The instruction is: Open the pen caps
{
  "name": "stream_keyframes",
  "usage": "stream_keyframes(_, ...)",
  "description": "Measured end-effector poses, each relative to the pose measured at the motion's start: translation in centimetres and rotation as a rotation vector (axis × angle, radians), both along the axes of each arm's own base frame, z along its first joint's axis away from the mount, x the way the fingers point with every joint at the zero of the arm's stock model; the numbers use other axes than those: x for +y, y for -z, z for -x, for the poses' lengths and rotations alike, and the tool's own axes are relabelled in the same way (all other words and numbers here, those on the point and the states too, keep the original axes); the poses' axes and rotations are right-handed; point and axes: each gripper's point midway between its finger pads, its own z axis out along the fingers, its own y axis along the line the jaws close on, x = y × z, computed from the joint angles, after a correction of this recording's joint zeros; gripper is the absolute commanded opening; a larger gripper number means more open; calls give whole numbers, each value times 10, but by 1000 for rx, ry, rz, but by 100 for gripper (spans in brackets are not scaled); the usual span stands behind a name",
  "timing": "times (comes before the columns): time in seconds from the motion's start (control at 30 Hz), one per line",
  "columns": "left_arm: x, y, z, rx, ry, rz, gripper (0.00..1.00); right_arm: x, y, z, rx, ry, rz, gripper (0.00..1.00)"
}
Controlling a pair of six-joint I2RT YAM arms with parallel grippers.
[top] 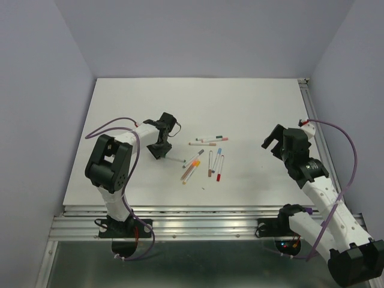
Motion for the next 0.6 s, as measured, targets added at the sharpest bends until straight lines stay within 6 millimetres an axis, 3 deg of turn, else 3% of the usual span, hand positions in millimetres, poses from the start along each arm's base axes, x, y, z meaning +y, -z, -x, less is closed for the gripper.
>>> stream_keyframes(0.07, 0, 0, 0, 1, 0, -2, 42, 0, 0, 0, 1, 0, 0, 100)
stream_keyframes(0.17, 0, 1, 0, 1, 0, -2, 30, 0, 1, 0, 1, 0, 0, 100)
stream_keyframes(0.33, -1, 1, -2, -4, 2, 1, 25, 0, 1, 0, 1, -1, 0, 100)
stream_keyframes(0.5, -2, 2, -2, -3, 4, 5, 0, 1, 1, 0, 2, -7, -4, 100)
stream_keyframes(0.6, -2, 2, -3, -5, 9, 7, 0, 3, 1, 0, 3, -13, -8, 100)
